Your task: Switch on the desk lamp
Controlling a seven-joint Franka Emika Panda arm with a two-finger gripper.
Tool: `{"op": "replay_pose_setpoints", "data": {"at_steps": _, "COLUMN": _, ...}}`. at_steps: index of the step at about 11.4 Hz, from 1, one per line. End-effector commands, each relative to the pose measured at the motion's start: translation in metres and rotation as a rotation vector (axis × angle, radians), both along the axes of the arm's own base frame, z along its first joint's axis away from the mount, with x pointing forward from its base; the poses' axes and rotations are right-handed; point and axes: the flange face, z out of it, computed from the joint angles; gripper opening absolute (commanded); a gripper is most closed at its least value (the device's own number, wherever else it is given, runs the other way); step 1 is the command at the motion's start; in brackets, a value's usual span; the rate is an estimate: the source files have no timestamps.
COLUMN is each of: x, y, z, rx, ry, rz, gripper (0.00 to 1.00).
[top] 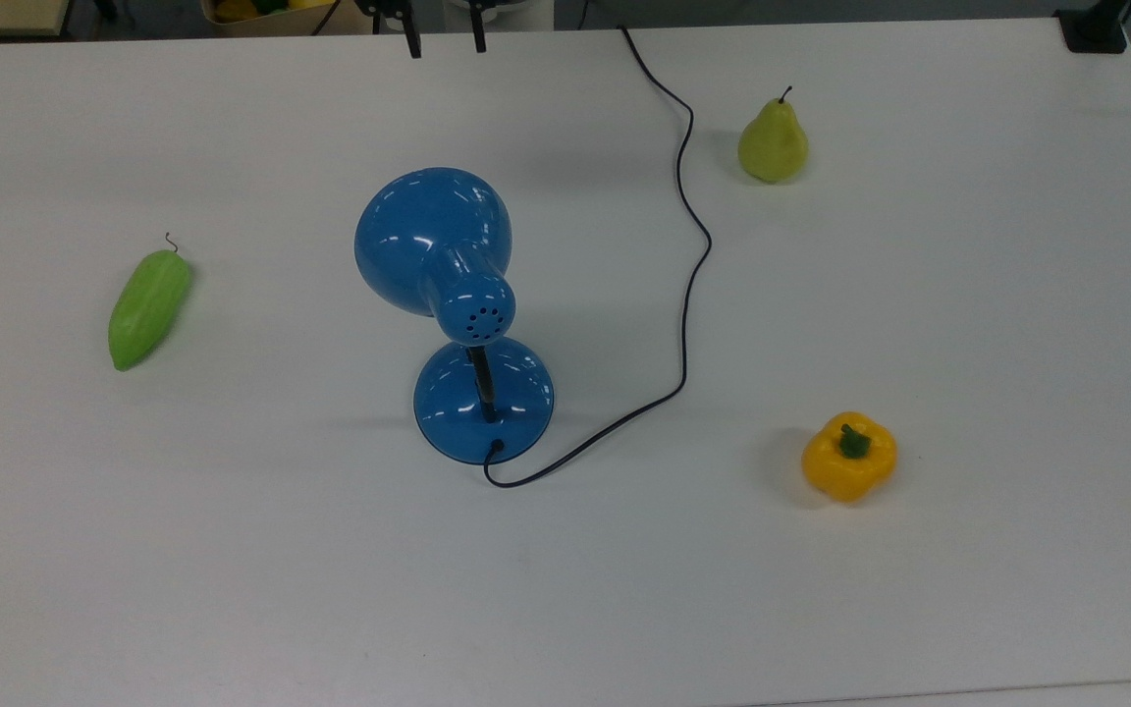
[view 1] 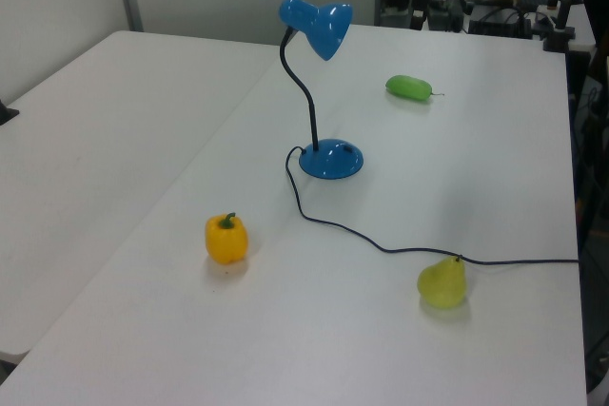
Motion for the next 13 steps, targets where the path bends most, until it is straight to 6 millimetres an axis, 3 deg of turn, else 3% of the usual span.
{"op": "replay_pose_setpoints", "data": {"at_steps": 1, "x": -0.002, "y": -0.009, "z": -0.002, "rx": 0.006, "ry": -0.012, "rz": 0.063, "gripper": 0.1}}
{"op": "replay_pose_setpoints", "data": {"at_steps": 4, "x": -0.002, "y": -0.01, "z": -0.001, "rx": 0.006, "ry": -0.017, "rz": 0.061, "gripper": 0.0}}
{"op": "replay_pose_setpoints", "data": {"at_steps": 9, "x": -0.002, "y": -0.01, "z": -0.004, "rx": 0.006, "ry": -0.007, "rz": 0.057, "gripper": 0.0}}
{"op": "replay_pose_setpoints", "data": {"at_steps": 13, "x": -0.002, "y": -0.01, "z": -0.04, "rx": 0.005, "ry": 0.043, "rz": 0.061, "gripper": 0.0}}
